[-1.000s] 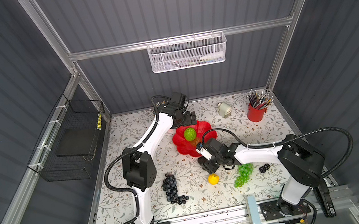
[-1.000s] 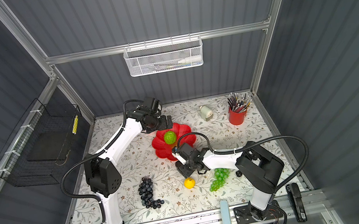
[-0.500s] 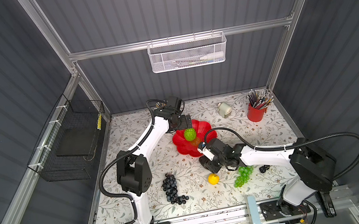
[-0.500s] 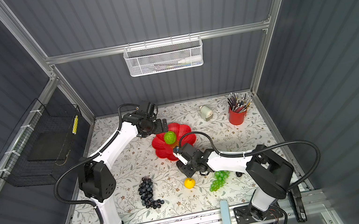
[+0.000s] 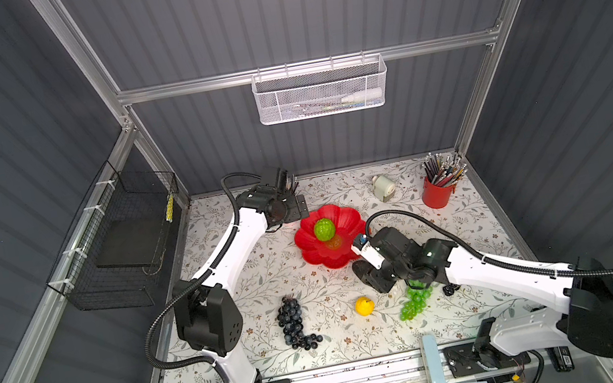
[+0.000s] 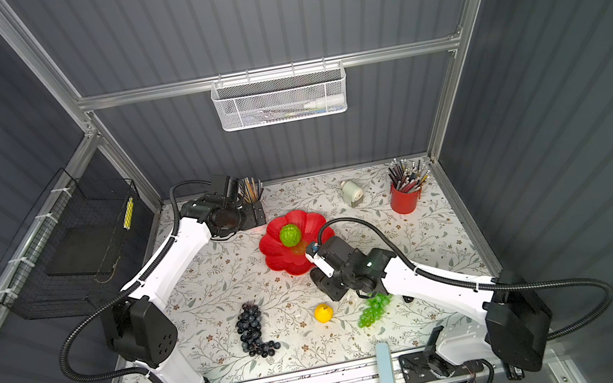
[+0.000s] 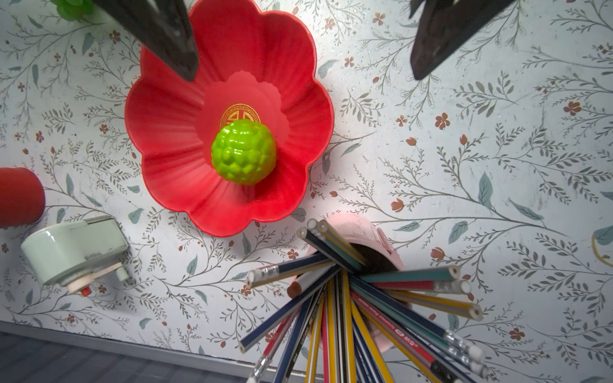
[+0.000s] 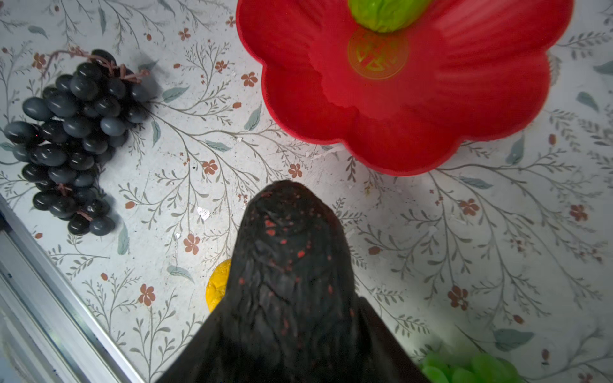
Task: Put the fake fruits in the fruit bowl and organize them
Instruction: 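Grasp the dark avocado with the right gripper while the left gripper withdraws, then carry the avocado into the red bowl and open the right gripper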
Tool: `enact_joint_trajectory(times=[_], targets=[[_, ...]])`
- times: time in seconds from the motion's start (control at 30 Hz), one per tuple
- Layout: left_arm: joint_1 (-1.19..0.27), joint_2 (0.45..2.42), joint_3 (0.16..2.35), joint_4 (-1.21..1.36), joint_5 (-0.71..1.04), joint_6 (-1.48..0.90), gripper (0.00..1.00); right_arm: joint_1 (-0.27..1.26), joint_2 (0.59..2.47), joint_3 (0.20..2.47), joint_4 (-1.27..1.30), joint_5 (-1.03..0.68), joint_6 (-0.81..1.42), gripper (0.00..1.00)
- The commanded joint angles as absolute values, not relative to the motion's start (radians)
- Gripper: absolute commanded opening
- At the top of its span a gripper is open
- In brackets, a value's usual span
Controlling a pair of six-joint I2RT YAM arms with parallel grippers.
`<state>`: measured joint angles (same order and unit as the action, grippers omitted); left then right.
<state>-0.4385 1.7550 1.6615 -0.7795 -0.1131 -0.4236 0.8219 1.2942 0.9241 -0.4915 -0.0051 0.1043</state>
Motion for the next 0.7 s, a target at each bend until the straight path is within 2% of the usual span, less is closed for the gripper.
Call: enact_joint_trajectory(times=[0.0, 0.3, 0.43, 0.67], targets=[[-0.434, 1.728, 1.635, -0.763, -0.115, -0.431, 1.0, 0.77, 1.313, 1.023, -0.534, -0.007, 0.069, 0.4], [-0.418, 1.717, 1.622, -0.774, -0.097, -0.409, 1.0, 0.563, 1.724, 1.386, -0.544, -0.056, -0.023, 0.39], [-0.416, 1.702, 1.603, -0.786, -0.116, -0.408, 1.0, 0.551, 1.861, 1.487, -0.509, -0.089, -0.017, 0.39], [-0.411, 1.674, 1.556, -0.789, -0.131, -0.431, 1.0, 0.55, 1.987, 1.561, -0.479, -0.115, -0.005, 0.38]])
